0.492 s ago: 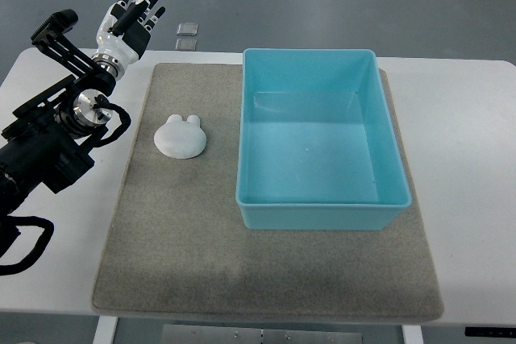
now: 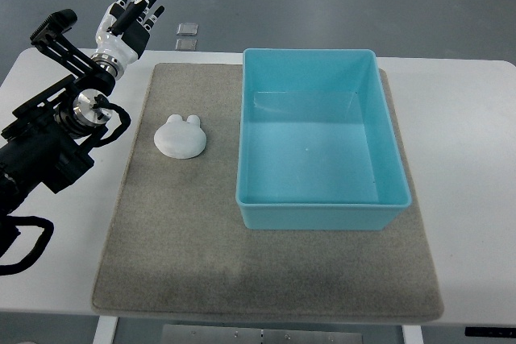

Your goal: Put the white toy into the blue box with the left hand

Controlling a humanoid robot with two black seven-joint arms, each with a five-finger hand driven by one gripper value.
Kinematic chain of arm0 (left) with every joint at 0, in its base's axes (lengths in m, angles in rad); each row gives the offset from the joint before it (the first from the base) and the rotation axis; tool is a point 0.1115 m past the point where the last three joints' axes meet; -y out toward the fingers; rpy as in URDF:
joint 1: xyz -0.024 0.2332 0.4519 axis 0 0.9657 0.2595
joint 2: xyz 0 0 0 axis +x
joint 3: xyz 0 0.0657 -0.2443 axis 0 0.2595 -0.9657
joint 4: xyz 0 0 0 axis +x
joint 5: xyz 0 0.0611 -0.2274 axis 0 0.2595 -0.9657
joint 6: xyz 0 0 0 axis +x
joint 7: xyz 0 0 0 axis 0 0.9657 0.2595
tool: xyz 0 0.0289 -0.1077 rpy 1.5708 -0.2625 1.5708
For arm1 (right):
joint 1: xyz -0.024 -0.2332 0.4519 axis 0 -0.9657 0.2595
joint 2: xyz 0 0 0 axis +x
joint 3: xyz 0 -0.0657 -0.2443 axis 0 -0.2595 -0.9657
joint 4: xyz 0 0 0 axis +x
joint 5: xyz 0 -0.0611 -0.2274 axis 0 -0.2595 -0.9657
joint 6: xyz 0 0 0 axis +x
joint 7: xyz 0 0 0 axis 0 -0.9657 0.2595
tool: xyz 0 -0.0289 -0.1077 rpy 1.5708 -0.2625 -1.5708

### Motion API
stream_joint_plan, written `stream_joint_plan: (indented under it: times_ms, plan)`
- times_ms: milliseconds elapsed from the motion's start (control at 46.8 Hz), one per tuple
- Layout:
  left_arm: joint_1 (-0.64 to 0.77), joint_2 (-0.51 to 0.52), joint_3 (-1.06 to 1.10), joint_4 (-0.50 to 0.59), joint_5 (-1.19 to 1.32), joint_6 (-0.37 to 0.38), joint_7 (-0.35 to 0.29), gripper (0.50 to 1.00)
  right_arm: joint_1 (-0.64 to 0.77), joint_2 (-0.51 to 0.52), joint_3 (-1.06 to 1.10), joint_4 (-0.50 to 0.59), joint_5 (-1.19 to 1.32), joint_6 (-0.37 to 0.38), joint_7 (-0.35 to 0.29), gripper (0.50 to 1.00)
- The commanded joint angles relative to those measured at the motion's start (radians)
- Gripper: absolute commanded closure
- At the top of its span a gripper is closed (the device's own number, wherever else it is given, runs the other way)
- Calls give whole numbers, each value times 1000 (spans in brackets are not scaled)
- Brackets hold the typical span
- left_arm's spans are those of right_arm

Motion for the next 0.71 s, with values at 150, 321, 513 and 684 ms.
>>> stream_joint_plan:
  times_ms: [150, 321, 513, 684]
  plan:
    - [-1, 1, -1, 0, 2, -1, 0, 508, 0, 0, 0, 0, 0, 0, 0, 564]
    - [-1, 1, -1, -1, 5, -1, 0, 508, 0, 0, 0, 0, 0, 0, 0, 564]
    - [-1, 1, -1, -1, 8, 8, 2, 508, 0, 0, 0, 0, 0, 0, 0, 564]
    - [-8, 2, 4, -5, 11, 16, 2, 508, 0, 0, 0, 0, 0, 0, 0, 564]
